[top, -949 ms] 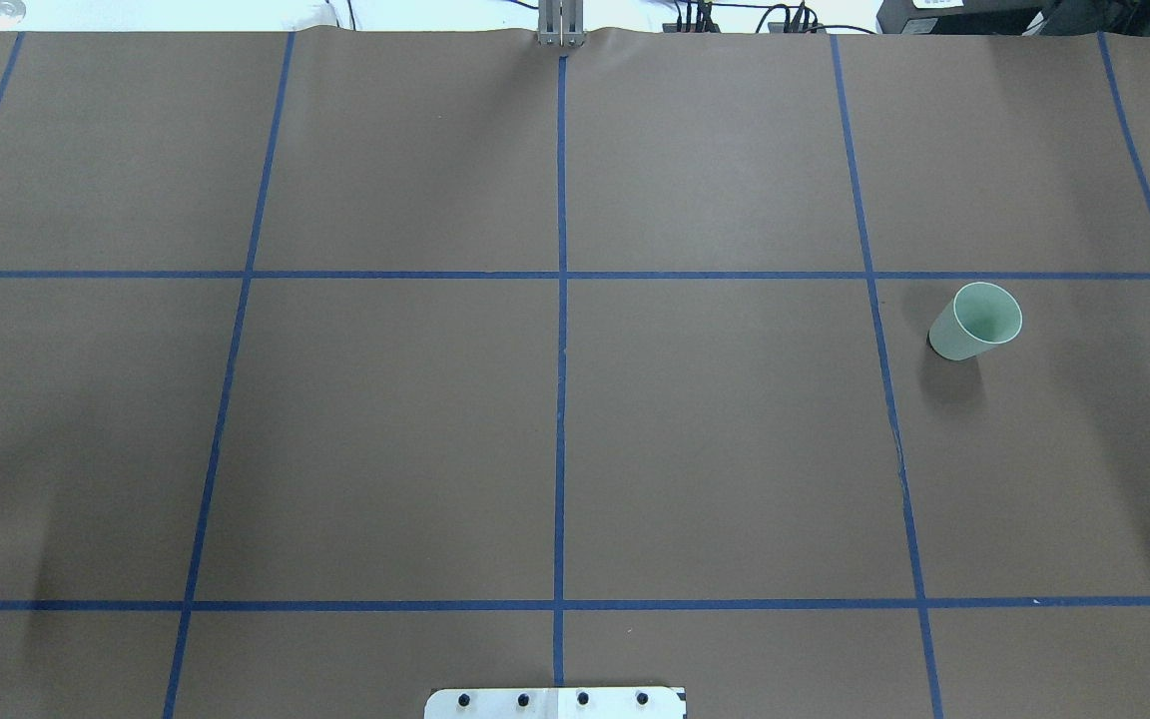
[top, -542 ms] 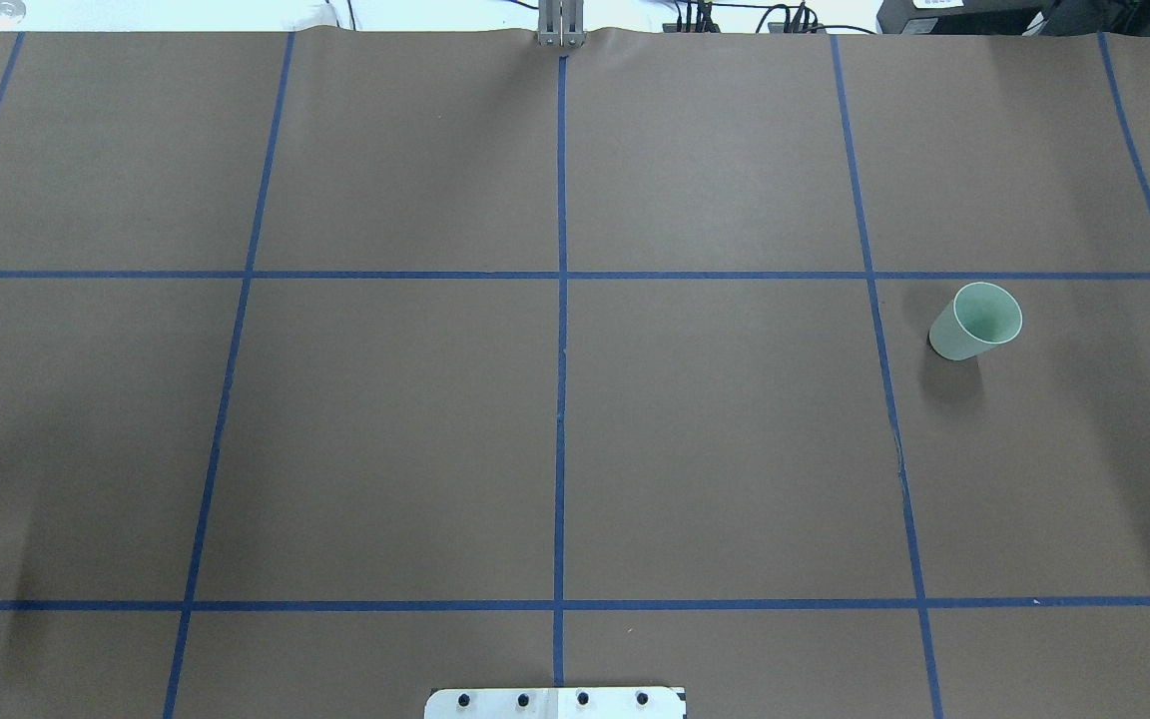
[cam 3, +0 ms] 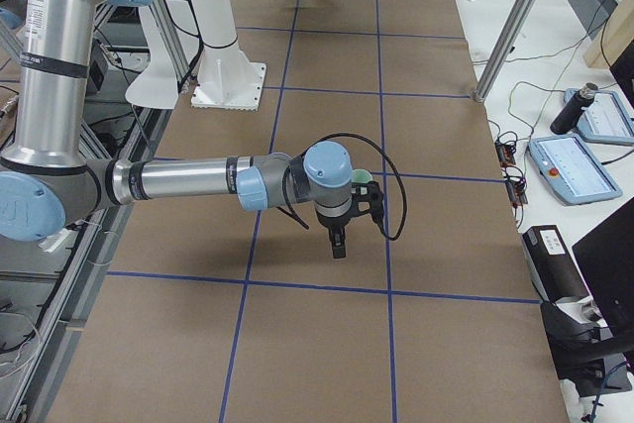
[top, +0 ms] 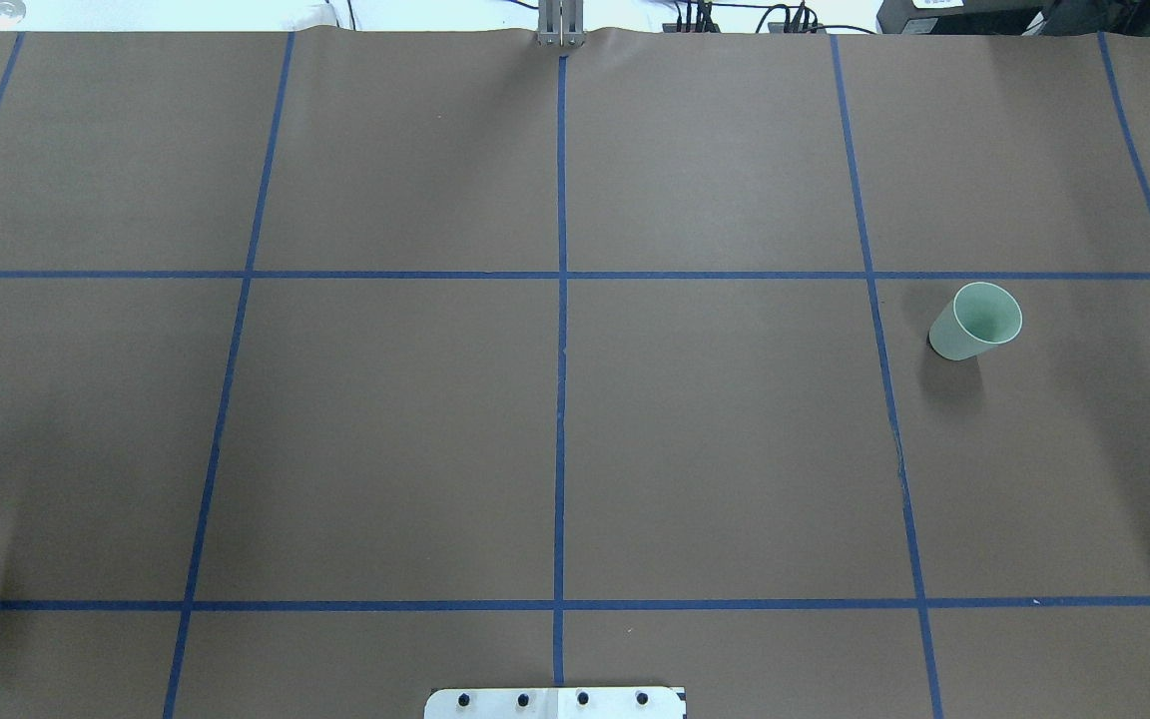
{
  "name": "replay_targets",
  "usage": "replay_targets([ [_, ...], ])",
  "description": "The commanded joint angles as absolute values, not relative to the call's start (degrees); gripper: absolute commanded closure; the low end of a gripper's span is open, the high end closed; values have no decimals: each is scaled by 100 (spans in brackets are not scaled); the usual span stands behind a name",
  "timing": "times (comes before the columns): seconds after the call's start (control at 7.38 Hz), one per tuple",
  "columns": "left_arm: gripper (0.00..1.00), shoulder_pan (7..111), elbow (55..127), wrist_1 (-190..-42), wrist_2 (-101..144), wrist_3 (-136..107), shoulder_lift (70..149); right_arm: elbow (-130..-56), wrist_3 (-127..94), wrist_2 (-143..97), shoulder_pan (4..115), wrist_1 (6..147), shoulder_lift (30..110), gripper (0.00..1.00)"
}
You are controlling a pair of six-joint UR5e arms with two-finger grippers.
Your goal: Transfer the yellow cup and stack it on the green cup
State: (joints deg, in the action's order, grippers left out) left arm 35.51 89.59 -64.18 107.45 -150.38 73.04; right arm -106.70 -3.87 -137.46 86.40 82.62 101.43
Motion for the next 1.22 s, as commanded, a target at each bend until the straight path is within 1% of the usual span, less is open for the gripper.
replay_targets([
  [0.0,0,3551,8895,-6460,10802,-15152,7304,-10670,-387,-13746,8640,8262,10169,0],
  [0.81,0,3498,8719,-6618,11179,-15152,7304,-10679,-387,-13746,8640,8148,10195,0],
  [1.08,0,3481,8535,-6618,11188,-15152,7304,-10679,-387,-13755,8640,8147,10221,0],
])
